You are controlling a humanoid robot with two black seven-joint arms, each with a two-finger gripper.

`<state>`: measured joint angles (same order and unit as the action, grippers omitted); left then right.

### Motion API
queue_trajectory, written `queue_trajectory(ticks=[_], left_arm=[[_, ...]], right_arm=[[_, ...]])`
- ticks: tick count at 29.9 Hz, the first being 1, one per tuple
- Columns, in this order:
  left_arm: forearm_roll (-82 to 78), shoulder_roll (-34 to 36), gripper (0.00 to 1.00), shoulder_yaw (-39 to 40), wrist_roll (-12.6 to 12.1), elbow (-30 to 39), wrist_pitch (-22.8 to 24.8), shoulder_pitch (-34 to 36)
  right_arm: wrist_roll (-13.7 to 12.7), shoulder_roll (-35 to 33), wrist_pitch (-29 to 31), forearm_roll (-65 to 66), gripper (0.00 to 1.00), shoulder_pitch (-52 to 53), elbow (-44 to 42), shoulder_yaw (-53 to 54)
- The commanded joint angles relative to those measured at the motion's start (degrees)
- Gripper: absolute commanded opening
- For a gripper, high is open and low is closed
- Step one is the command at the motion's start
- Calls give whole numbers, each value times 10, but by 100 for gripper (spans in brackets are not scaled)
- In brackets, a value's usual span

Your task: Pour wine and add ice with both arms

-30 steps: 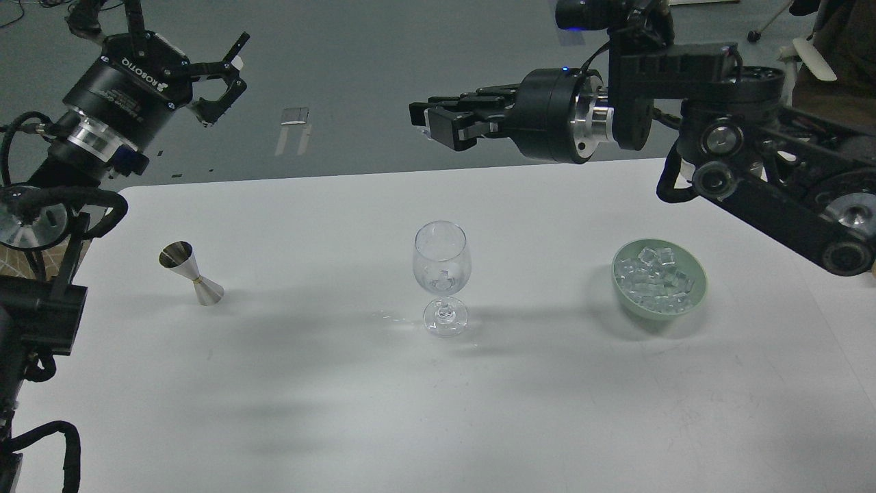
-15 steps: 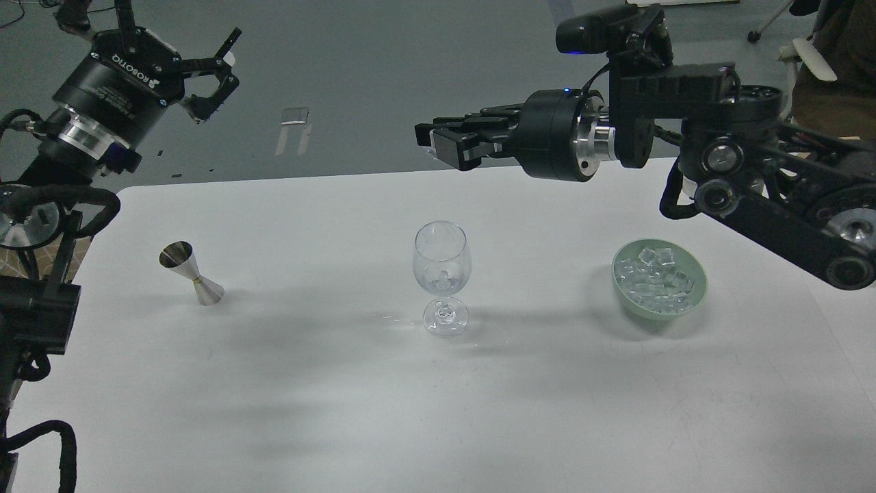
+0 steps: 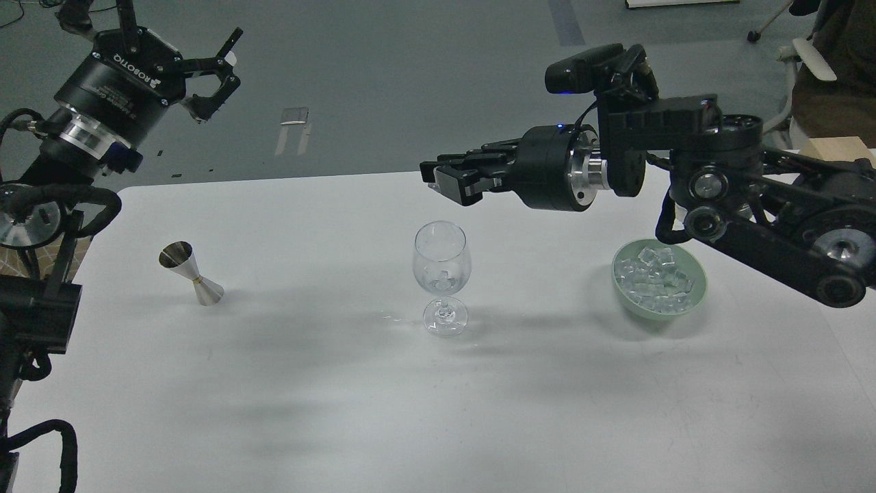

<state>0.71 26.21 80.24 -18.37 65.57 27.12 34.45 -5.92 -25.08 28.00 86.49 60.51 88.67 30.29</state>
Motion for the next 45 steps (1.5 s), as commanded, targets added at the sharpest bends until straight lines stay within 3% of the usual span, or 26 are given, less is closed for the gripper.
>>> queue_trajectory(ticks=[1,45], left_arm=[[0,0,98,0,0,0,-1,2],[1,0,98,1,1,0,3,2]], right_arm=[[-1,1,0,0,0,5,-1,-12],[-9,34,0,8,0,8,-15,-62]])
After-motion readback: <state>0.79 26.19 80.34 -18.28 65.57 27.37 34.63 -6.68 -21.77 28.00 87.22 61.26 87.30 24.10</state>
